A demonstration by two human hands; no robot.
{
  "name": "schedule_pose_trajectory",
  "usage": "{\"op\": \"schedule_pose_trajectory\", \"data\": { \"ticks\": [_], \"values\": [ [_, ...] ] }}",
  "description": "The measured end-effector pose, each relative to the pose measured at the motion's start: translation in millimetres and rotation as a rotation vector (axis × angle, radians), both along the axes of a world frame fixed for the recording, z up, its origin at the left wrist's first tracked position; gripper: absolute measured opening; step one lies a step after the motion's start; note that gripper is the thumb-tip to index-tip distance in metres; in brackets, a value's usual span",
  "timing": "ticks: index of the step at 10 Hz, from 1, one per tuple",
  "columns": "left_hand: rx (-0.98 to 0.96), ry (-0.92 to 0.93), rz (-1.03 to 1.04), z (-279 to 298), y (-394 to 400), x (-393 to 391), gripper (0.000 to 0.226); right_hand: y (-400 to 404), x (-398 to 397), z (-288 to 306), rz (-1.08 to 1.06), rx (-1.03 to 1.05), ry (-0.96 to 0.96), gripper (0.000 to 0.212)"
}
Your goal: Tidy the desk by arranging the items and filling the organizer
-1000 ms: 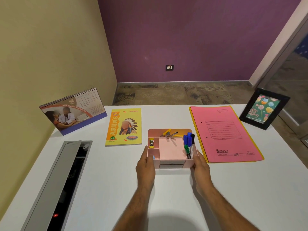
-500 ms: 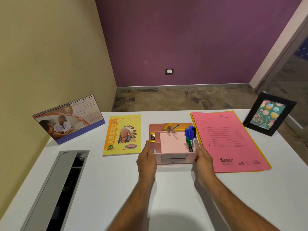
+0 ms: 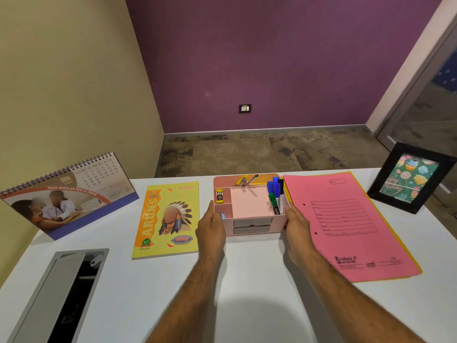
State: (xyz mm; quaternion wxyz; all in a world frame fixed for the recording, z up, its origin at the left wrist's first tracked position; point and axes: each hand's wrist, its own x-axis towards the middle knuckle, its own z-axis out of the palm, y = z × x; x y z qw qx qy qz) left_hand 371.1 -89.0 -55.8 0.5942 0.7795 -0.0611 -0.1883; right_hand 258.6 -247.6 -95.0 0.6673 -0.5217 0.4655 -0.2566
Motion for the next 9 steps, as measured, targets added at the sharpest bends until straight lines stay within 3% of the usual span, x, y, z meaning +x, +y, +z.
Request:
{"op": "schedule_pose_trajectory", "data": {
  "ticks": [4,6,8,9],
  "values": [
    [-0.002,-0.05,-0.056,-13.1,-7.5,13.8,0.039,-9.5,8.3,-10.2,-0.026,0.021,0.004,0.049],
    [0.035,0.034,-0.085,-15.5,-2.7,13.3,0.056,-7.1,-0.7,-6.0,-0.04,0.029,-0.015,0.041],
    [0.185,-0.174,-0.176,-2.3,24.8,-3.5,0.067,17.2,-31.0,29.3,-0.233,0.035,-0.055,0.023],
    [0.336,-0.431,-0.261,2.5,47.3,-20.5,0.067,42.9,-60.8,62.3,-0.307,0.041,-0.102,0.014]
  ]
}}
